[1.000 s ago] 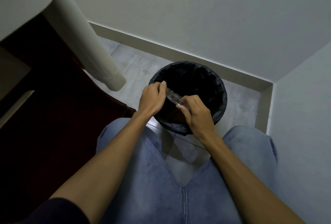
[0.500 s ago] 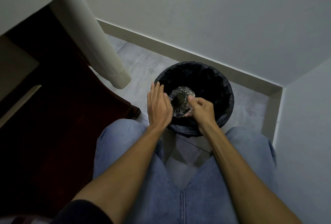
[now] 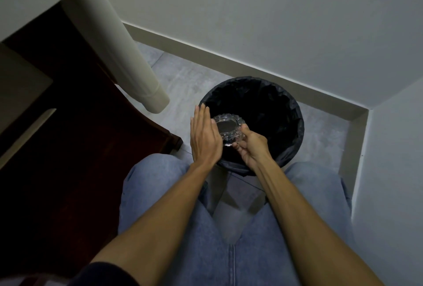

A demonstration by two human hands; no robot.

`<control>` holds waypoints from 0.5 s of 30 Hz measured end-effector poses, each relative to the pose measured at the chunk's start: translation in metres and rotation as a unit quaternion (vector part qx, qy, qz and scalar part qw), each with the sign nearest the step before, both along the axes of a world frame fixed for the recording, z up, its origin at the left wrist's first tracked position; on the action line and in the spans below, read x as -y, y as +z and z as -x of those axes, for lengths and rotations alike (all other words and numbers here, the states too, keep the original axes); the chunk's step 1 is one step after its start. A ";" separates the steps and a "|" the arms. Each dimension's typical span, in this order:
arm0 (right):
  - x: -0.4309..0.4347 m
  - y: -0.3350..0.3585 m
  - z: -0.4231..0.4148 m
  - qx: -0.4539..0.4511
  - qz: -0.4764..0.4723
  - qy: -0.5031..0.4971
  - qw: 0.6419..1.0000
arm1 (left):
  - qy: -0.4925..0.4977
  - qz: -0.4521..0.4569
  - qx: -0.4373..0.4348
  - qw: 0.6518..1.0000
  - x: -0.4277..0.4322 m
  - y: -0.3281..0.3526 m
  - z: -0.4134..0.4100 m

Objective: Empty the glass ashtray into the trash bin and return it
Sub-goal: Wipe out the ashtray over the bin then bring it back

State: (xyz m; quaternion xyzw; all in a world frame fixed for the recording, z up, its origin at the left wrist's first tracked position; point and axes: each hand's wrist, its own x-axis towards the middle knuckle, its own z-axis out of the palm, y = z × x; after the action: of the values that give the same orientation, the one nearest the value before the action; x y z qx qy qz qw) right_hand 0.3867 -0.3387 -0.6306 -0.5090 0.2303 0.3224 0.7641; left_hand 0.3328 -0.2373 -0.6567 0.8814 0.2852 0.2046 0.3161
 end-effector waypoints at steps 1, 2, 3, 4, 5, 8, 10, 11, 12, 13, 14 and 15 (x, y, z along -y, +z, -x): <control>0.000 -0.001 0.000 0.002 0.002 0.008 1.000 | 0.003 -0.001 0.002 1.000 0.000 0.000 0.000; -0.001 -0.001 0.001 0.008 0.007 0.019 1.000 | 0.006 -0.001 0.002 1.000 0.001 -0.001 0.000; -0.001 -0.001 0.002 0.015 0.013 0.024 1.000 | 0.009 0.000 0.002 1.000 0.001 -0.001 0.000; -0.001 -0.001 0.002 0.018 0.018 0.019 0.999 | 0.009 0.001 0.000 1.000 0.002 -0.001 0.000; -0.001 -0.001 0.002 0.018 0.019 0.006 1.000 | 0.007 0.002 -0.002 1.000 0.002 -0.001 0.000; -0.001 0.001 0.001 0.015 0.003 0.003 1.000 | 0.005 -0.002 -0.009 1.000 0.002 0.000 -0.001; -0.001 0.001 0.002 0.022 -0.002 0.019 1.000 | 0.005 -0.008 -0.014 1.000 0.002 0.000 -0.001; -0.001 0.000 0.003 0.022 -0.004 0.016 1.000 | 0.004 -0.010 -0.016 1.000 0.002 0.000 -0.001; -0.001 0.000 0.003 0.019 -0.007 0.010 1.000 | 0.001 -0.012 -0.018 1.000 0.002 0.000 0.000; -0.001 -0.002 0.003 0.017 -0.008 0.005 1.000 | -0.001 -0.014 -0.021 1.000 0.003 0.000 0.000; -0.001 -0.003 0.002 0.017 -0.007 0.008 1.000 | -0.002 -0.017 -0.023 1.000 0.003 -0.001 0.000; -0.001 -0.004 0.002 0.021 -0.003 0.017 1.000 | -0.002 -0.019 -0.026 0.999 0.003 -0.002 0.000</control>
State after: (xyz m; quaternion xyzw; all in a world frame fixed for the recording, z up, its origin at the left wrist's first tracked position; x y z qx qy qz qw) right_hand 0.3850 -0.3377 -0.6348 -0.5171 0.2045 0.3257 0.7646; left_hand 0.3326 -0.2404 -0.6583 0.8929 0.2872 0.1864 0.2923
